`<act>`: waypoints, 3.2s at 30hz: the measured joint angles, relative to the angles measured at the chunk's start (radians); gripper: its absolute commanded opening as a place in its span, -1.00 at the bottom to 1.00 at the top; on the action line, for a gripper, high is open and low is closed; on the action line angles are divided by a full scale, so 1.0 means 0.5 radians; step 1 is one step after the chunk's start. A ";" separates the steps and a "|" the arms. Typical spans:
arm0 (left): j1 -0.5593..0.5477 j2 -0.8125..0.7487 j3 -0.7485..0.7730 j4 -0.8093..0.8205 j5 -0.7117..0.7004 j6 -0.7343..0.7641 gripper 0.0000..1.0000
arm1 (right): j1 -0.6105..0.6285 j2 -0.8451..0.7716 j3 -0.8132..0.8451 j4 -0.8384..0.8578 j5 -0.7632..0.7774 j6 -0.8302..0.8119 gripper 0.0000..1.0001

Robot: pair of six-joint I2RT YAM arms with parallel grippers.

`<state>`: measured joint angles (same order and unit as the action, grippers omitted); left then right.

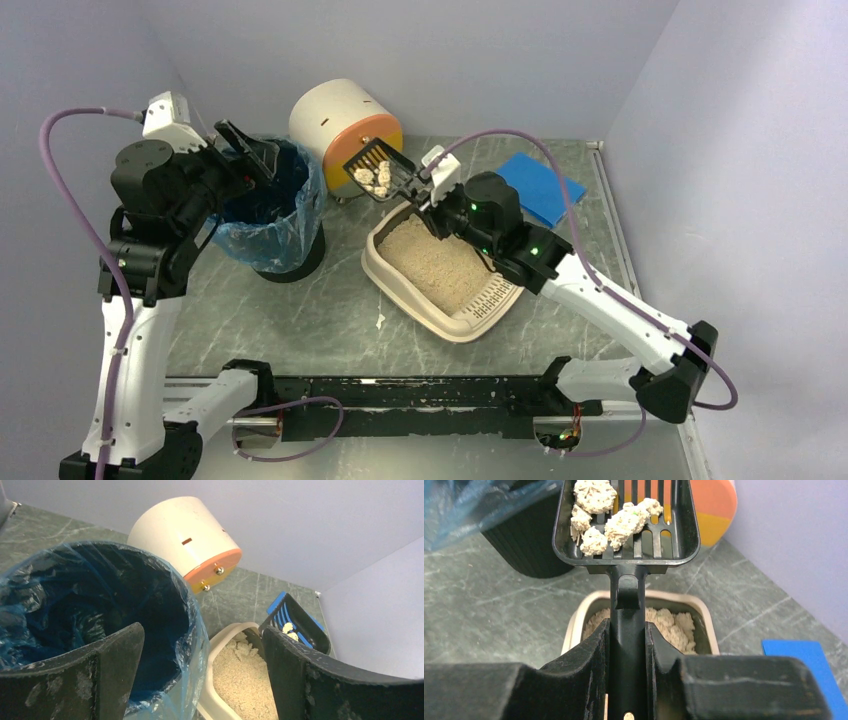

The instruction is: Clean the litter box

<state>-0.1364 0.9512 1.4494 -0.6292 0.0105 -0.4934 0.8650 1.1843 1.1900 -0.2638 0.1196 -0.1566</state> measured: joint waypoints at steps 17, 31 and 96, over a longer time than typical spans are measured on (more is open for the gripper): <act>-0.001 -0.047 0.394 -0.130 -0.105 0.056 0.93 | 0.216 0.648 0.761 -0.013 0.017 -0.419 -1.00; -0.001 -0.093 0.722 -0.157 -0.170 -0.033 0.94 | 0.349 1.290 1.341 0.056 0.161 -1.078 -1.00; -0.095 -0.082 0.475 -0.143 -0.165 0.195 0.87 | 0.754 1.299 0.802 1.106 0.820 -2.641 -1.00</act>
<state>-0.1837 0.9100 1.6871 -0.7010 -0.0719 -0.3962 1.2419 1.8339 1.5909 0.2893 0.5297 -1.4773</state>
